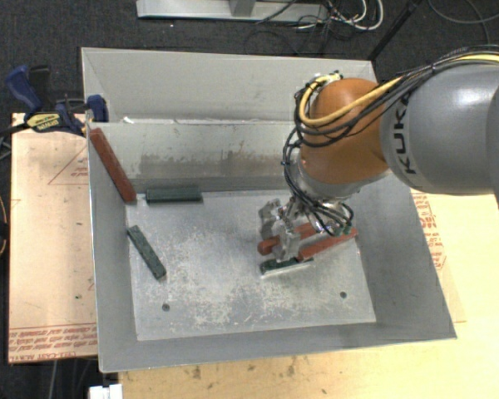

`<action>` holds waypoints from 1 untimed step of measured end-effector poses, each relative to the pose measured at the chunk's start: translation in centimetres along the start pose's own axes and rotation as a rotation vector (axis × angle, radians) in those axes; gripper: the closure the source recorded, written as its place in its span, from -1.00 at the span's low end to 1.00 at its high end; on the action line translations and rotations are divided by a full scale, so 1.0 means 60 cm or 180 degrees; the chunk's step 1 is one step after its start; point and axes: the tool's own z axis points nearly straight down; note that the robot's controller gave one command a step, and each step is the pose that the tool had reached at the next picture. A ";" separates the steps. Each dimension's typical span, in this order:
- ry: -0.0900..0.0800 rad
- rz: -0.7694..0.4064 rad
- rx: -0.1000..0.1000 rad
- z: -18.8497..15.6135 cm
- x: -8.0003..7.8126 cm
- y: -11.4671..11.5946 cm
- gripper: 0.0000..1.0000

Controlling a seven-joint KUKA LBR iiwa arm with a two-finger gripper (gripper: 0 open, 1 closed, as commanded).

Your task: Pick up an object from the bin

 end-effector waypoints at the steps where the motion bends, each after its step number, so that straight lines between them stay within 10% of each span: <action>1: 0.0001 -0.0020 0.0003 -0.162 0.070 -0.022 1.00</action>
Offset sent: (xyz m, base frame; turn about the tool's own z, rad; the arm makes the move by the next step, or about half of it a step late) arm 0.0000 0.0000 0.0000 0.0000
